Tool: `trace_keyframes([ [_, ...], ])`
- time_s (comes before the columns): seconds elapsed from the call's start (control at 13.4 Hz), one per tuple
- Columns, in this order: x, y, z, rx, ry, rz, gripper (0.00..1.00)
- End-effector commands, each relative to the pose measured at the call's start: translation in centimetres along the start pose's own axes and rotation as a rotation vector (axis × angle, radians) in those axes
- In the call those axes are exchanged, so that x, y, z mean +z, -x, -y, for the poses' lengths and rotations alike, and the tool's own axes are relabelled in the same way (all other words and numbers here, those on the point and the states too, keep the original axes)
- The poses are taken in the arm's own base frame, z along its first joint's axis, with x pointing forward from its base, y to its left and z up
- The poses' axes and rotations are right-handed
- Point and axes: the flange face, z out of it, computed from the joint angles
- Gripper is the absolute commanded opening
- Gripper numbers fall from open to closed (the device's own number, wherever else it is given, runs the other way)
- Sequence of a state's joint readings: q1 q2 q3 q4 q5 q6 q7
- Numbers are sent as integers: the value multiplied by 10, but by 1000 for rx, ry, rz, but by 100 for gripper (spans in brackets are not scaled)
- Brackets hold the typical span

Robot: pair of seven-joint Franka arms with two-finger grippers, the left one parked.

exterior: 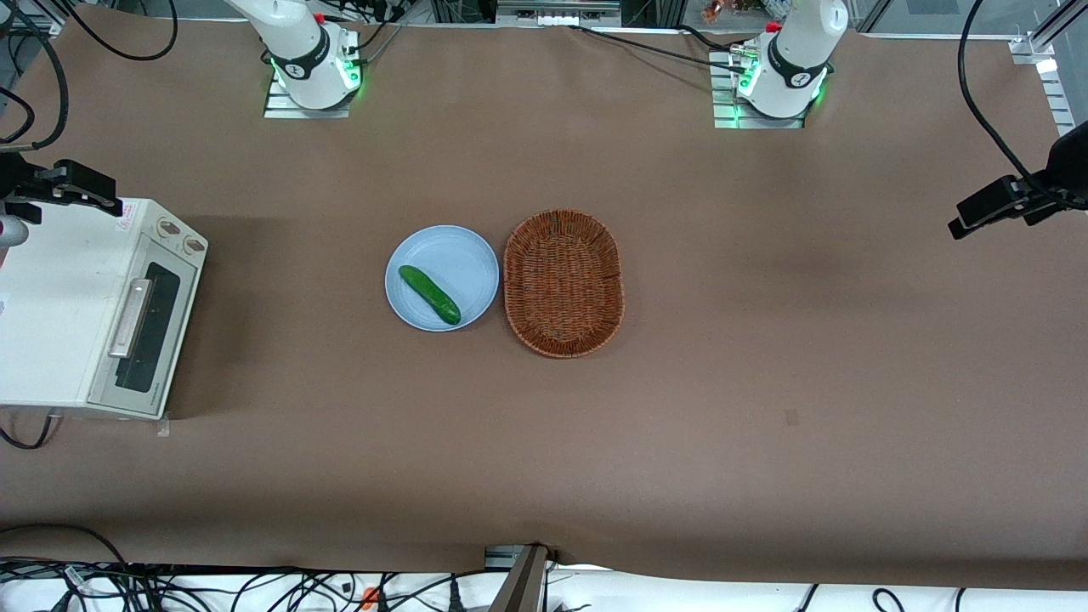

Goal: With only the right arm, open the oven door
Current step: 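Move the right gripper down toward the toaster oven door handle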

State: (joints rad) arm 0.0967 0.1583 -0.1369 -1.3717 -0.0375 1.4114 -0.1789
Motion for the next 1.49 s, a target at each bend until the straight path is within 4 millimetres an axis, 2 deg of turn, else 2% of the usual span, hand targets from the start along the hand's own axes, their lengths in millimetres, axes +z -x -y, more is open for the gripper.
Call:
trace_keyframes([
  [0.0, -5, 4, -2, 5, 12, -3, 100],
  [1.42, 3, 3, -2, -14, 12, 19, 100],
])
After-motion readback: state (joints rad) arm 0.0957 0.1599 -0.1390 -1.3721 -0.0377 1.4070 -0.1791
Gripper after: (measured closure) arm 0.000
